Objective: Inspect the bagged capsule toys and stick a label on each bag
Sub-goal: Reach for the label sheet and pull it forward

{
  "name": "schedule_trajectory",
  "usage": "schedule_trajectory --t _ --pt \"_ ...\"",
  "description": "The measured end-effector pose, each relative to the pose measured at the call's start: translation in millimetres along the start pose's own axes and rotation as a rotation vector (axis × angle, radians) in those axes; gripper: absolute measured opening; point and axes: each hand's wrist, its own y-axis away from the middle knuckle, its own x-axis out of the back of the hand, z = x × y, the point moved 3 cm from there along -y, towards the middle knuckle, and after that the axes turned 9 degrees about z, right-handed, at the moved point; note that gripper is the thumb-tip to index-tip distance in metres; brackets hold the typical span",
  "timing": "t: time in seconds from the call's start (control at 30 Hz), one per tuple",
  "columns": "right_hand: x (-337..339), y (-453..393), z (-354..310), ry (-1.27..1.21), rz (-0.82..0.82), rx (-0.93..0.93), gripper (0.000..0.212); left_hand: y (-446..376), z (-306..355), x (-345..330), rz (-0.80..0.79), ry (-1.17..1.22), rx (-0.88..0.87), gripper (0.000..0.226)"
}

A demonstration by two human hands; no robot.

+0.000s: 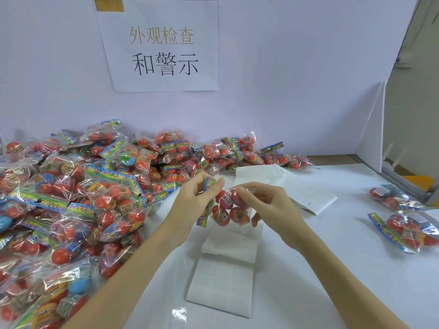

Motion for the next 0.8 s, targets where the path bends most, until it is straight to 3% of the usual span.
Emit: schedule_trajectory --t 0.2,0.37,0.5,0.6,0.7,0.8 --pt "3 -2 3 -0.029 -0.009 -0.035 0.025 0 0 1 0.041 -0.057 -0.058 0.025" --pt "3 -3 1 -0.203 0.097 -0.106 0.025 1 2 -3 0.058 -0.099 -0.070 0.020" --pt "3 -6 7 -0.155 0.177 -0.093 0.029 3 -1 -7 0.078 -0.140 -0.080 0.019" --pt "4 -6 9 -0.081 0.177 -0.065 0.026 5 -2 -10 0.064 -0.155 -0.118 0.004" --pt "3 -4 7 -0.051 0.159 -0.039 0.018 6 -2 -12 0.016 -0.230 -0.138 0.016" --pt "2 -5 8 -0.130 0.176 -0.090 0.032 7 -2 -13 0.015 -0.223 -0.107 0.007"
